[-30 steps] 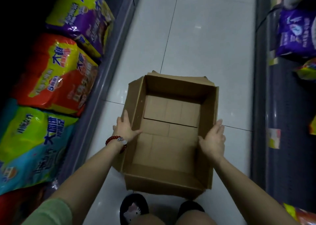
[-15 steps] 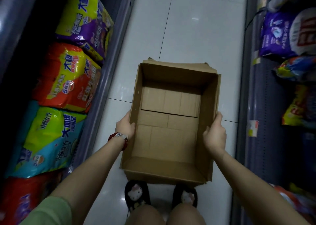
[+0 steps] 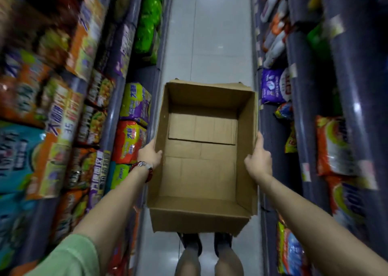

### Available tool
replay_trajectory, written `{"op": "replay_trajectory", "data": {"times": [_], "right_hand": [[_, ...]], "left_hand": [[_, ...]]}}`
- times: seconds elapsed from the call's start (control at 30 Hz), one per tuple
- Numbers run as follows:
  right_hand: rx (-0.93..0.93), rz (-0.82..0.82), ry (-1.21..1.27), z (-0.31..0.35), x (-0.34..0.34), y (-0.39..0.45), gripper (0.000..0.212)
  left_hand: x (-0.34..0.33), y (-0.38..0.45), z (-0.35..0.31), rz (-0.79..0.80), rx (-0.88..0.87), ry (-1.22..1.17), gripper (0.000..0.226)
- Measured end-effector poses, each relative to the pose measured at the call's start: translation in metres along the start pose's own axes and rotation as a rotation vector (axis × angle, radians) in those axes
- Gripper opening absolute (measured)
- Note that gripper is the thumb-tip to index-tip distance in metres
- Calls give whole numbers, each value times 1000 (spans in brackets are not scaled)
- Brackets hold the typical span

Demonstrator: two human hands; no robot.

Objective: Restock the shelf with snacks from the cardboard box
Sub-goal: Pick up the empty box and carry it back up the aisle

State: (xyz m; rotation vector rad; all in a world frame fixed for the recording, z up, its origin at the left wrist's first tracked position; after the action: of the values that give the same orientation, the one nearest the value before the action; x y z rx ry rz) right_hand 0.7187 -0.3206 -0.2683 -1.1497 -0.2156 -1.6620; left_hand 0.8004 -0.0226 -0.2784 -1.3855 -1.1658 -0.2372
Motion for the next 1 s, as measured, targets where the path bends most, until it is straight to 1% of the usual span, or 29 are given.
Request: {"op": "replay_trajectory", "data": {"times": [0.1,0.2,0.4,0.6,0.7,0.77,0.83,0.93,1.0], "right_hand": [[-53,-19,29,10,39,-21,83],[-119,-52,78,12,63,-42,85],[-264,-156,110,14,88,-73,82],[-447,-308,184,24,87,-130,78],[-529,-378,229,24,76,-164,79],[-574,-402,240,20,70,-186,79],[-623,-430,288,12,64,-208,79],[-709,-489,361,-4,57,-244,79],[-753,-529,410,-16,49,-267,80]], "left_hand": [[28,-24,-20,10,-20,65,54],[47,-38,-45,36,-109,121,51],[69,-37,-90,101,-246,267,51],[86,-45,-128,181,-433,419,44],[88,-53,-135,246,-514,517,47],[85,-62,-139,291,-563,548,47],[78,-78,-140,317,-592,541,41],[59,-105,-141,325,-648,526,34],[42,-122,-140,338,-707,579,35]]}}
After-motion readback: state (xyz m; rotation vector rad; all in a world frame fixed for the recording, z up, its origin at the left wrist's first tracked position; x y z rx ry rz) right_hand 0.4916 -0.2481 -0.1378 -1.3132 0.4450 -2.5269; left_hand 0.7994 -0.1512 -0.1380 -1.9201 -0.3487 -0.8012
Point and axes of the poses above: each hand's wrist, its own y-axis towards the middle knuckle, its own x-axis out of the back of the hand, z = x × y, the point moved 4 cm from there along y, towards the middle knuckle, and after that the axes turned 10 degrees about x, right-handed, at the moved point
